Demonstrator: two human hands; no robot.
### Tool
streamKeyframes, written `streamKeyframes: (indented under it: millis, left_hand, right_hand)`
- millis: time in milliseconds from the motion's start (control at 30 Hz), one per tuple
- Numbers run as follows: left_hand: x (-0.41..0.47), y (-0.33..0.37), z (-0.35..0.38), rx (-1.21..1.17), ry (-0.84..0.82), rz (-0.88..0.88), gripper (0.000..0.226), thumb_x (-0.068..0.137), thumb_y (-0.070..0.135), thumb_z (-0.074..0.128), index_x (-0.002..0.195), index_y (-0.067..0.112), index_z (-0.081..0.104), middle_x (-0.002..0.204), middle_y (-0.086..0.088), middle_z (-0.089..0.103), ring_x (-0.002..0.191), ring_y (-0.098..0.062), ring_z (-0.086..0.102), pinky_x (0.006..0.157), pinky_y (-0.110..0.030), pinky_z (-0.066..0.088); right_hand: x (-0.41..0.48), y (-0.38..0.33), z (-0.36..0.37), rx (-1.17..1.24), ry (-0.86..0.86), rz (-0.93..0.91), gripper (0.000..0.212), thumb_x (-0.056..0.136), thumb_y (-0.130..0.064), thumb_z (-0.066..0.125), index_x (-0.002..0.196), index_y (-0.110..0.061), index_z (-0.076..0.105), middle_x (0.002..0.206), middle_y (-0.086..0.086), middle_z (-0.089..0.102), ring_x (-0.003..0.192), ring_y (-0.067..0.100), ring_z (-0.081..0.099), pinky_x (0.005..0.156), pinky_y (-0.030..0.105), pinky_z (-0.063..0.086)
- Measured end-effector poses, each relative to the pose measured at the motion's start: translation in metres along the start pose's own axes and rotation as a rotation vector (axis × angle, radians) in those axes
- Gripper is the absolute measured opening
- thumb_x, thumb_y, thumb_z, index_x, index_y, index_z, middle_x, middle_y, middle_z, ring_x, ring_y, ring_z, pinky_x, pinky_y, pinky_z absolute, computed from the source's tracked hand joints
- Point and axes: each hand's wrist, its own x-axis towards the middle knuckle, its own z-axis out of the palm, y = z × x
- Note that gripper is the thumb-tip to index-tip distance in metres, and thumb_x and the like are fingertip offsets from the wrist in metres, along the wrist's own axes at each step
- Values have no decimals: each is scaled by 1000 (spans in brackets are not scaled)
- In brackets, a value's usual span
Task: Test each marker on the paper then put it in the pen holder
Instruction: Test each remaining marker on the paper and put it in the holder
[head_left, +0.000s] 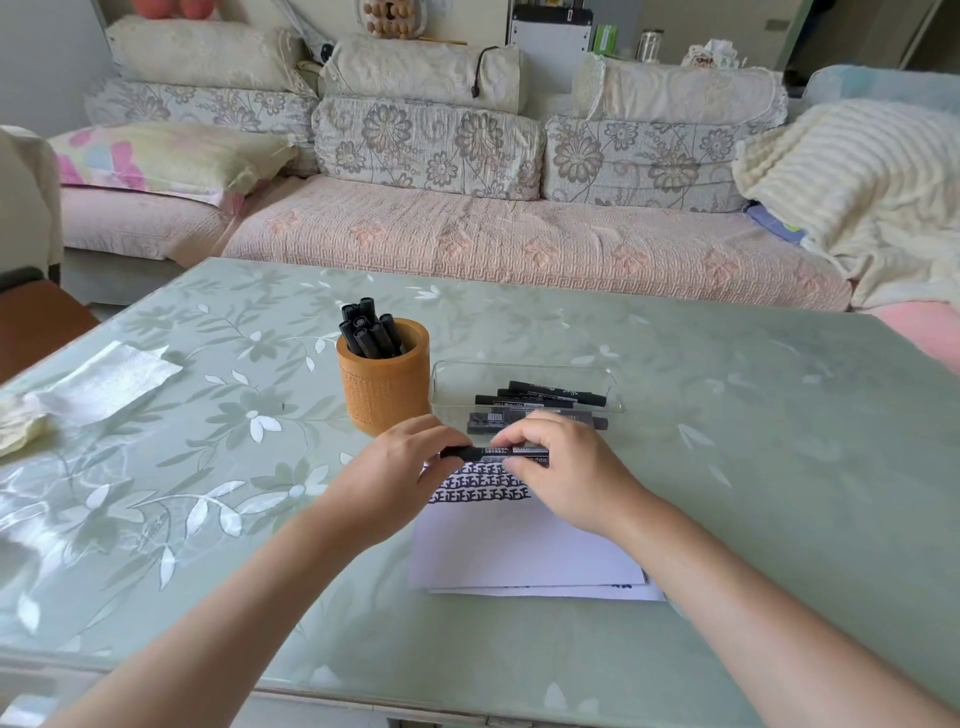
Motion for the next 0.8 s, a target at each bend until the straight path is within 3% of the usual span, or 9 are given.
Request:
streamKeyframes:
  millis: [167, 300, 433, 600, 667, 733, 800]
  left_hand:
    - [4, -3, -1, 2, -22, -42, 16, 93, 24, 62, 108, 22, 67, 89, 16, 58, 78, -3, 54, 69, -15, 40]
    - [6, -5, -9, 39, -16, 31, 13, 94, 22, 59, 97, 18, 71, 78, 8, 57, 74, -6, 51, 63, -13, 35]
    - [7, -2, -15, 58, 5, 59, 11, 93, 20, 62, 90, 14, 71, 72, 9, 53, 74, -6, 46, 64, -7, 33]
    - [8, -1, -22, 30, 58, 71, 10, 92, 19, 65, 95, 16, 73, 77, 9, 58, 78, 0, 48, 67, -4, 34]
    - [10, -3, -26, 24, 68, 64, 12, 93, 22, 63, 98, 19, 73, 80, 8, 60, 79, -3, 51, 69, -10, 39]
    - [13, -4, -31, 30, 77, 68, 13, 93, 27, 62, 100, 23, 72, 81, 9, 58, 80, -5, 51, 70, -21, 44]
    - [17, -4, -35, 33, 130, 58, 14, 92, 28, 63, 104, 24, 70, 85, 9, 58, 83, -6, 52, 72, -24, 45]
  right_hand:
    - [2, -5, 2, -5, 37, 6, 25, 79, -15, 75, 98, -30, 68, 97, -16, 64, 94, 0, 57, 82, 9, 38]
    - [4, -12, 2, -14, 36, 22, 17, 82, -23, 74, 98, -29, 71, 104, -16, 68, 102, 3, 59, 91, 21, 44]
    - [5, -18, -2, -44, -3, 17, 16, 88, -31, 69, 103, -27, 73, 105, -13, 71, 102, 8, 62, 90, 28, 47]
    - [9, -27, -7, -90, -75, -25, 16, 95, -35, 57, 80, -35, 63, 66, -12, 59, 72, 12, 57, 71, 33, 48]
    - [12, -32, -10, -120, -107, -39, 14, 98, -35, 51, 88, -33, 61, 68, -11, 58, 74, 15, 57, 72, 35, 48]
    - [15, -39, -11, -156, -134, -52, 16, 100, -32, 47, 109, -34, 60, 81, -15, 62, 85, 15, 60, 78, 35, 48]
    - [21, -44, -10, -159, -160, -54, 22, 101, -28, 44, 118, -32, 57, 93, -16, 64, 93, 15, 60, 82, 35, 47]
